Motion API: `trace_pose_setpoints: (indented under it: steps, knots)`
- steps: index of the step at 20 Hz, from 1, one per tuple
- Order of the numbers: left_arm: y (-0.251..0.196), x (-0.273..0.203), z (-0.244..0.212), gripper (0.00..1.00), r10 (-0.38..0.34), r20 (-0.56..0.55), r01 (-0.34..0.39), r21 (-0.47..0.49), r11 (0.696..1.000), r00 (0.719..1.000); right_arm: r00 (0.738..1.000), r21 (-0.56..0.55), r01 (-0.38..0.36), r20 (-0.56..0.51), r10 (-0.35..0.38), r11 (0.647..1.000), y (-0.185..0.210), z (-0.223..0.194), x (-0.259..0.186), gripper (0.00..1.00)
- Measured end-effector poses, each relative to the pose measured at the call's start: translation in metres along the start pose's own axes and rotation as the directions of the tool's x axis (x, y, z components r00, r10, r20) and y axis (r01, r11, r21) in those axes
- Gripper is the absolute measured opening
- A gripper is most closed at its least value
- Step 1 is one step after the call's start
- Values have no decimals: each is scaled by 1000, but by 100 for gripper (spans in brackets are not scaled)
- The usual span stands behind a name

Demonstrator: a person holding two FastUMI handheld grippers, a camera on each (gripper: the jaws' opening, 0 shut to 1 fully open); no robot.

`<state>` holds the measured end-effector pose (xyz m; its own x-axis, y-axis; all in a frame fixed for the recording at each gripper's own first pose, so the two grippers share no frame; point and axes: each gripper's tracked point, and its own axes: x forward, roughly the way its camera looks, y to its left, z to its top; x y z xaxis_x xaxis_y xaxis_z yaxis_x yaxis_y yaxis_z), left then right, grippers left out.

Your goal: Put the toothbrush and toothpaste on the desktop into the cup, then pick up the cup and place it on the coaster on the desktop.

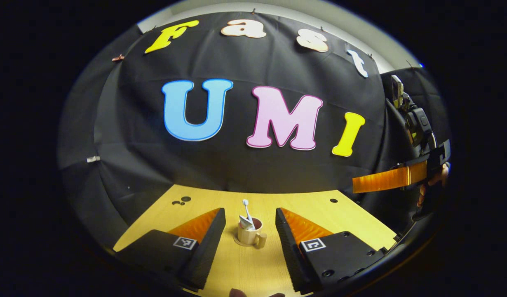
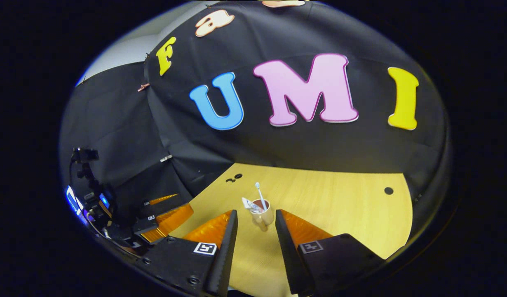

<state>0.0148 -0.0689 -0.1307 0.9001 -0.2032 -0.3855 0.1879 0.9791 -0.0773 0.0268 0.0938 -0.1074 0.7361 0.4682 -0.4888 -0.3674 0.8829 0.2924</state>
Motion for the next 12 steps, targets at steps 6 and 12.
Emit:
trace_pose_setpoints:
  steps: [6,12]
  knots:
    - [-20,-10,30,78,-39,35,38,44,998,999,990,11,74,116,-74,997,-1,9,-28,59]
    - [-40,-11,43,85,-82,53,79,67,995,995,975,30,116,190,-119,993,-13,8,-45,59]
